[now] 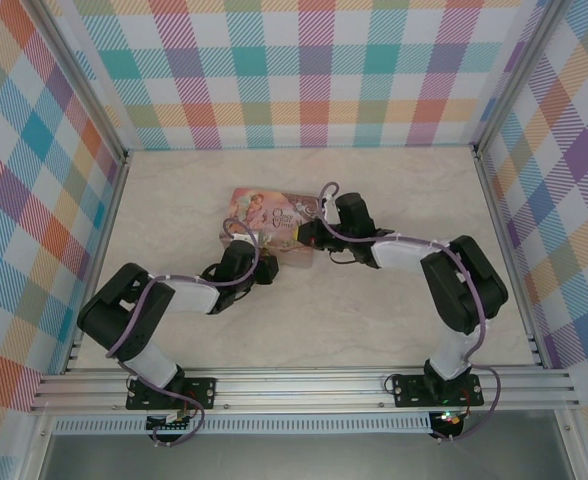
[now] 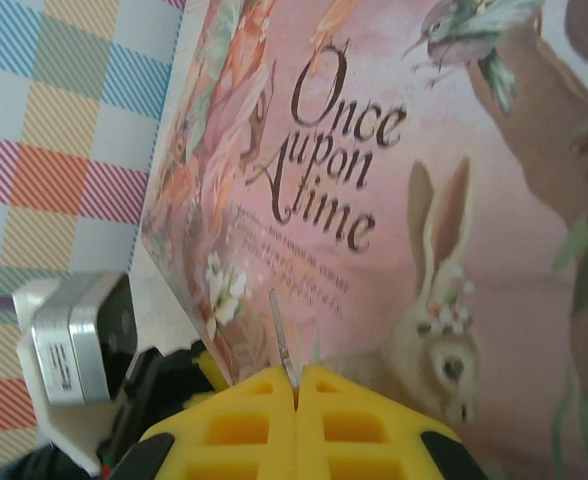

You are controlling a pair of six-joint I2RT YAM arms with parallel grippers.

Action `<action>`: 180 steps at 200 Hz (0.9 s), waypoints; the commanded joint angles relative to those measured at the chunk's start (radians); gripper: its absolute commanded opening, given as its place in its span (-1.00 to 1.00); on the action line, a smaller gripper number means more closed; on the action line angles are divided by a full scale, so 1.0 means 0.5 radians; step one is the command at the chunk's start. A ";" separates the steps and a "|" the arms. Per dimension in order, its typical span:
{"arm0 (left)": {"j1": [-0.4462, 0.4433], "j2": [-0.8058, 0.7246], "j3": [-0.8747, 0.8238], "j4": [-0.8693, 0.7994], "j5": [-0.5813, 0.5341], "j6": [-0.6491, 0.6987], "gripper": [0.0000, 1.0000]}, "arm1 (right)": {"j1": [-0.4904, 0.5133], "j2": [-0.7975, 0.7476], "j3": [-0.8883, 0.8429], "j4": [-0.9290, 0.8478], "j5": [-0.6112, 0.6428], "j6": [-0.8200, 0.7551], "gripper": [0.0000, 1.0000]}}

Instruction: Unlock the padlock with the key

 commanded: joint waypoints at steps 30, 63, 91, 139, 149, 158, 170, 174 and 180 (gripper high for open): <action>-0.043 -0.266 0.181 -0.315 0.049 -0.325 -0.50 | 0.019 -0.354 -0.331 0.005 0.136 -0.413 -1.00; -0.052 -0.332 0.268 -0.455 0.110 -0.480 -0.50 | 0.067 -0.582 -0.566 -0.003 0.228 -0.643 -1.00; -0.054 -0.333 0.398 -0.636 0.163 -0.586 -0.56 | 0.164 -0.722 -0.712 0.004 0.332 -0.783 -1.00; -0.056 -0.288 0.556 -0.792 0.306 -0.734 -0.59 | 0.340 -0.703 -0.762 0.004 0.529 -0.918 -1.00; -0.055 -0.279 0.576 -0.820 0.319 -0.772 -0.59 | 0.349 -0.676 -0.761 0.037 0.544 -0.923 -1.00; -0.056 -0.267 0.589 -0.842 0.337 -0.805 -0.60 | 0.351 -0.654 -0.751 0.070 0.546 -0.931 -1.00; -0.056 -0.254 0.599 -0.849 0.372 -0.846 -0.61 | 0.354 -0.627 -0.736 0.111 0.539 -0.942 -1.00; -0.056 -0.251 0.605 -0.851 0.381 -0.861 -0.62 | 0.353 -0.618 -0.732 0.124 0.540 -0.945 -1.00; -0.056 -0.245 0.608 -0.849 0.398 -0.883 -0.62 | 0.354 -0.606 -0.726 0.143 0.538 -0.952 -1.00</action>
